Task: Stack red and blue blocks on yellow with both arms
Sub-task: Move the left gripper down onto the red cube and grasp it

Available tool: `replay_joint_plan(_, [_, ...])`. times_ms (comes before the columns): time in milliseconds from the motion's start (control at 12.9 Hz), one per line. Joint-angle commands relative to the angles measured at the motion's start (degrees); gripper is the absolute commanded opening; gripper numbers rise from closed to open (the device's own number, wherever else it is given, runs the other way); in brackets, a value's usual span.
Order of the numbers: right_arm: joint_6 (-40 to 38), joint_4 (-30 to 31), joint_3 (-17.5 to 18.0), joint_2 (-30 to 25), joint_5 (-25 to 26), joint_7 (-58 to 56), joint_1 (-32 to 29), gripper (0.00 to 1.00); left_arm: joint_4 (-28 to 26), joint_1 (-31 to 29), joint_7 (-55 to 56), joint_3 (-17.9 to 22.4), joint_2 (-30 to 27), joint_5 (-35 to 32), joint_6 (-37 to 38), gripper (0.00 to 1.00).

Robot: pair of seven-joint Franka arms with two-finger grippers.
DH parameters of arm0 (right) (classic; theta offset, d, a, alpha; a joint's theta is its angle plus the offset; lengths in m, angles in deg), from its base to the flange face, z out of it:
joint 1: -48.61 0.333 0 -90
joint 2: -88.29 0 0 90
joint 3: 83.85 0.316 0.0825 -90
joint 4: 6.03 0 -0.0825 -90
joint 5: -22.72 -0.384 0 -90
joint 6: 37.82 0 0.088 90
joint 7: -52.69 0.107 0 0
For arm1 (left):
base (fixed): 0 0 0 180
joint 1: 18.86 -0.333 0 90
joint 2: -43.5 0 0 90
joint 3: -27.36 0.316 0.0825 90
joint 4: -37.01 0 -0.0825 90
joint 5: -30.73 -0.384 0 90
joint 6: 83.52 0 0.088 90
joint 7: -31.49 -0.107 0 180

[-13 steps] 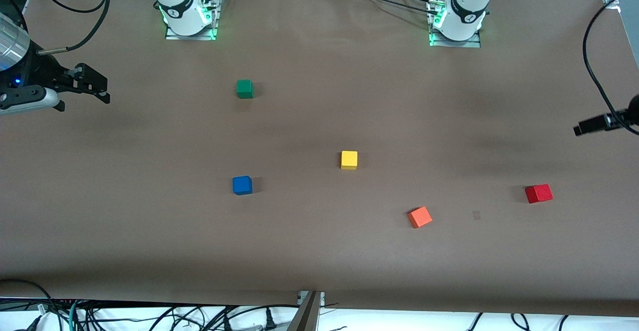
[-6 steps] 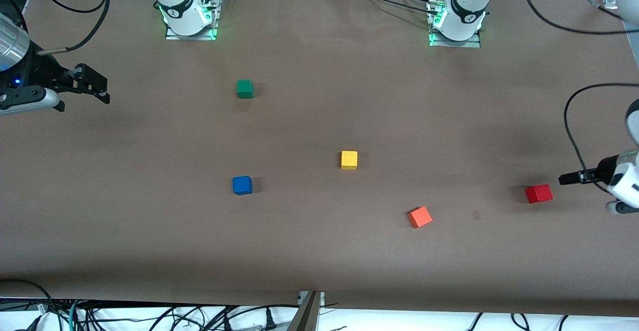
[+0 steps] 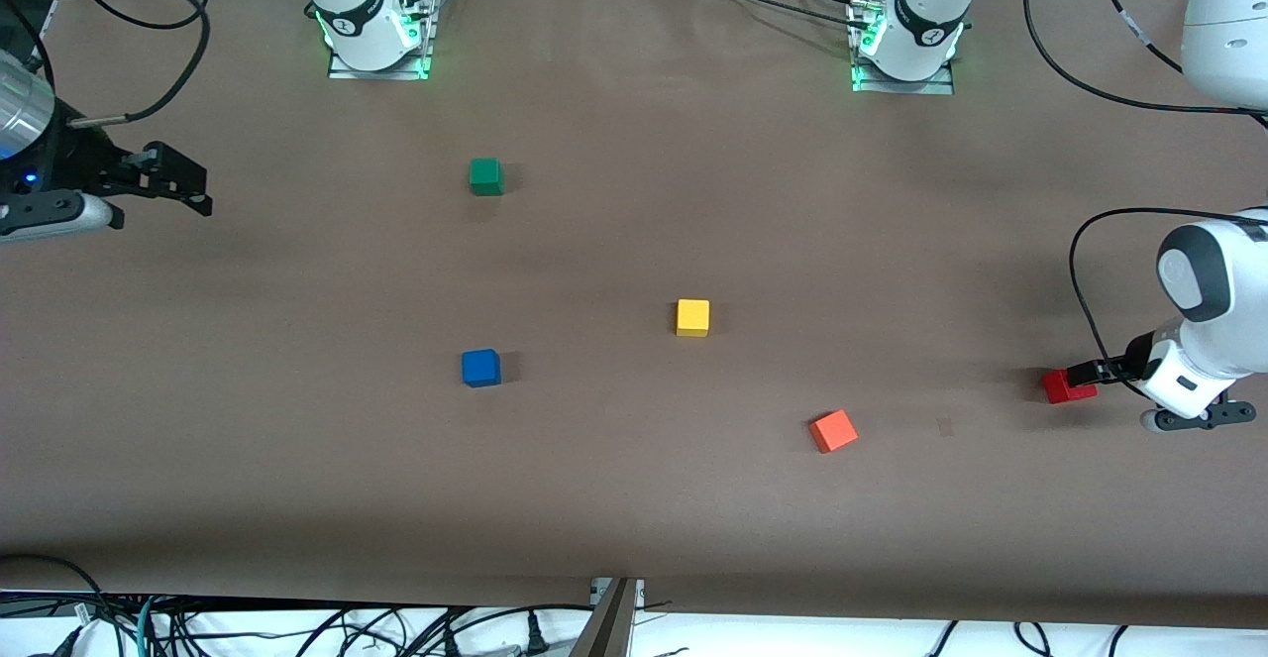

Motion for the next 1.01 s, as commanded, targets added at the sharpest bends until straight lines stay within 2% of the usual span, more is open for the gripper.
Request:
replay_joint_plan(0, [-0.4,-1.3,0.2,0.9,0.5,-0.4,-1.3,0.99,-0.7,-0.7,-1.3,-0.6,0.5,1.2,-2.0,1.0])
replay_joint_plan(155, [-0.4,-1.3,0.5,2.3,2.6,0.2,-0.7,0.99,-0.7,-1.1,-1.4,-0.6,1.7,3.1,-2.3,1.0])
replay_joint_plan(465, [-1.0,-4.7,0.4,5.3,2.3,-0.6,-1.2,0.99,-0.7,-1.1,-1.3,-0.6,2.6,3.2,-2.5,1.0])
replay_joint_plan(542, [-0.7,-4.7,0.4,5.4,2.3,0.2,-1.2,0.99,-0.7,-1.1,-1.3,-0.6,2.9,3.2,-2.5,0.9])
replay_joint_plan(697, [-0.6,-4.8,0.5,6.5,2.2,0.4,-0.7,0.99,-0.6,-1.1,-1.3,-0.6,3.0,3.2,-2.6,0.59])
replay_joint_plan(930, [-1.0,-4.2,0.6,6.9,1.1,2.3,-0.4,0.99,-0.4,-1.0,-1.1,-0.6,3.1,3.2,-2.5,0.17])
